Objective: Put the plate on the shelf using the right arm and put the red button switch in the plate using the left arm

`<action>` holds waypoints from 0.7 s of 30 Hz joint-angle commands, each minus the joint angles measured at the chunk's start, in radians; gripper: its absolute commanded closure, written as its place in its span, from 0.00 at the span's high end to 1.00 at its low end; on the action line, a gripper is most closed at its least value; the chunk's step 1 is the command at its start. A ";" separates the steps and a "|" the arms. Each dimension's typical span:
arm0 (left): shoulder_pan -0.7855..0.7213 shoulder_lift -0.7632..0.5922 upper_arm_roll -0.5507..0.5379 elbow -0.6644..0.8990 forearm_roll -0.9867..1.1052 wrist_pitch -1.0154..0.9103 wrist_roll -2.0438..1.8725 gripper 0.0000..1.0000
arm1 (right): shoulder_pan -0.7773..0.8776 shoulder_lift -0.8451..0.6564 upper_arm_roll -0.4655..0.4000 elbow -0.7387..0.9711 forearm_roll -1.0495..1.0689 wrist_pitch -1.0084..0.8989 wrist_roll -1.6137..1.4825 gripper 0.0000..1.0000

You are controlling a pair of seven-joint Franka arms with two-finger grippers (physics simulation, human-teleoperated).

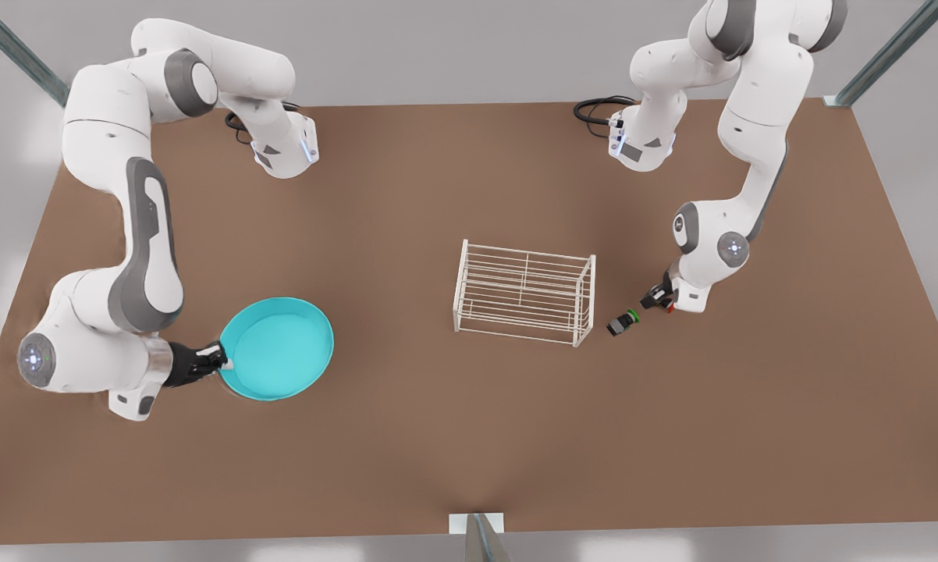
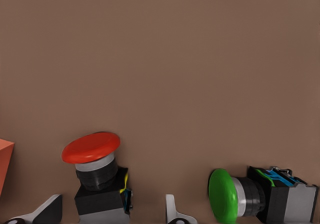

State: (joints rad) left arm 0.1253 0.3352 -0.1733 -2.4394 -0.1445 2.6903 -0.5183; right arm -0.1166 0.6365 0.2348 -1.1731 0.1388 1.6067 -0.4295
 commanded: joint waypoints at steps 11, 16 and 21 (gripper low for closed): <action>0.000 0.002 0.005 -0.023 0.026 0.023 -0.031 0.94 | 0.443 -0.092 0.069 -0.013 -0.150 -0.083 1.028 0.25; -0.001 0.002 0.005 -0.023 0.026 0.023 -0.032 0.62 | 0.568 -0.093 0.067 -0.011 -0.151 -0.050 1.293 0.25; -0.001 0.001 0.005 -0.023 0.026 0.023 -0.032 0.25 | 0.634 -0.052 0.064 -0.007 -0.146 0.107 1.597 0.24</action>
State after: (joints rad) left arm 0.1231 0.3358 -0.1672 -2.4621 -0.1017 2.7088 -0.5577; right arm 0.5114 0.5805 0.2985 -1.1787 -0.0065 1.6129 0.3712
